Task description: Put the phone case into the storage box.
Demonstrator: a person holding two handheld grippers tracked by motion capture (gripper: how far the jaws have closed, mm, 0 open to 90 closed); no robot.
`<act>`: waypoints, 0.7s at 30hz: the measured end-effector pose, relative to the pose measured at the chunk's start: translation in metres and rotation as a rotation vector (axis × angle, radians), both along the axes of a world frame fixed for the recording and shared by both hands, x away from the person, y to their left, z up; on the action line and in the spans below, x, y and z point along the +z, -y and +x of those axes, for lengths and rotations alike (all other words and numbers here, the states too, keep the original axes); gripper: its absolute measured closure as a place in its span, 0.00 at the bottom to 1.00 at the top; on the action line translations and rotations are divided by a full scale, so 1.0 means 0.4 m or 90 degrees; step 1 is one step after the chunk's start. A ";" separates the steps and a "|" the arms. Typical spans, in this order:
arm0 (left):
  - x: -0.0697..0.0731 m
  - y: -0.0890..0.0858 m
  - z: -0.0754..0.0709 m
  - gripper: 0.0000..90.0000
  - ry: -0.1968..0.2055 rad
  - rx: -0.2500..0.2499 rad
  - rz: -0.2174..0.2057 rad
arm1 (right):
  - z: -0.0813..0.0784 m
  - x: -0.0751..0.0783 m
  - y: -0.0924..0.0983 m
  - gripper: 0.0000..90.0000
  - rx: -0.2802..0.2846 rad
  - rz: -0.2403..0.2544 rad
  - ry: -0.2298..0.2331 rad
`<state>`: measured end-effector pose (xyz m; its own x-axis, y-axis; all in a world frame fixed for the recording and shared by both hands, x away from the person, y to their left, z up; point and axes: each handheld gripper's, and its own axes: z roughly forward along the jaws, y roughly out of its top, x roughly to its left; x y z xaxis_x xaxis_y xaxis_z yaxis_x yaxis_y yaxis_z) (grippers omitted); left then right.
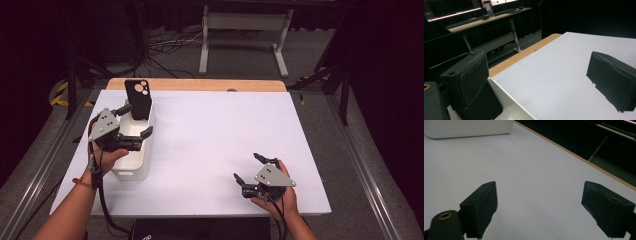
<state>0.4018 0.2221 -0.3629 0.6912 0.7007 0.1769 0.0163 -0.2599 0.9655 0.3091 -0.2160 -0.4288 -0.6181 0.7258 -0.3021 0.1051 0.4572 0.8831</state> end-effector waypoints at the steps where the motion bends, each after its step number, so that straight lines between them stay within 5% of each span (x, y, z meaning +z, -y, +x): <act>1: 0.000 0.001 -0.003 0.05 0.000 -0.005 -0.002 | 0.000 0.000 0.000 0.16 0.000 0.000 0.000; 21: 0.004 0.039 -0.066 0.05 0.008 -0.054 0.002 | -0.005 0.003 0.000 0.16 0.003 0.003 0.003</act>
<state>0.3754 0.2065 -0.3612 0.7453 0.6398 0.1874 -0.0175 -0.2622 0.9648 0.3072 -0.2159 -0.4274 -0.6199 0.7246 -0.3011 0.0998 0.4534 0.8857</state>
